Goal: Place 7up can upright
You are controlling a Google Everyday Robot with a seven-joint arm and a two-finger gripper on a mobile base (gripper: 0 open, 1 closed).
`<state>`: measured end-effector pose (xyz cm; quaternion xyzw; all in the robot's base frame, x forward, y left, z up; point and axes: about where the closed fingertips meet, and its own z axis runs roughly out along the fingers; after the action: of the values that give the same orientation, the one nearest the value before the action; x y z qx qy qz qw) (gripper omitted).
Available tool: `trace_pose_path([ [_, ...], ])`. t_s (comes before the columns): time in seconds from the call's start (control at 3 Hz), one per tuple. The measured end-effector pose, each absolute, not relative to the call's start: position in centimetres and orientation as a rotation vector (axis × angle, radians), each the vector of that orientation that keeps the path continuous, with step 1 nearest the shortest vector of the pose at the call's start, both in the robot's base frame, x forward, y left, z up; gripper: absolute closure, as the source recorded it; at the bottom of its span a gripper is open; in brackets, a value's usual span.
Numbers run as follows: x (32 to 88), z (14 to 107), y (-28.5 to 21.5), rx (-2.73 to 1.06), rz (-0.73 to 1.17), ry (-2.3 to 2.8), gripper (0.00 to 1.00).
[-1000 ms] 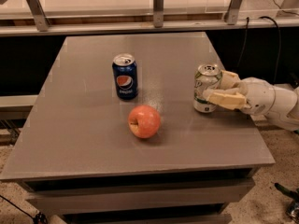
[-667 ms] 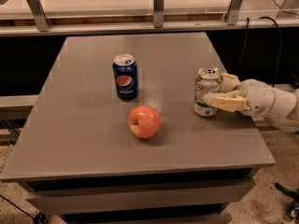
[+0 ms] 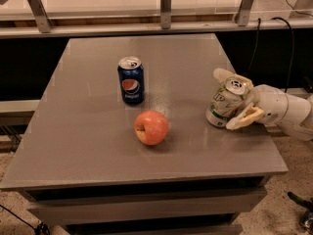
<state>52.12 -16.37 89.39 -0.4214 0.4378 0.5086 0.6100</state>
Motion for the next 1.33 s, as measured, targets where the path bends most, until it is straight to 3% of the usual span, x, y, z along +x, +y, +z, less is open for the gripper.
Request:
trace_pose_path([
  [1.33,52.6,92.1,-18.3,-1.216,1.015,1.261,0.0],
])
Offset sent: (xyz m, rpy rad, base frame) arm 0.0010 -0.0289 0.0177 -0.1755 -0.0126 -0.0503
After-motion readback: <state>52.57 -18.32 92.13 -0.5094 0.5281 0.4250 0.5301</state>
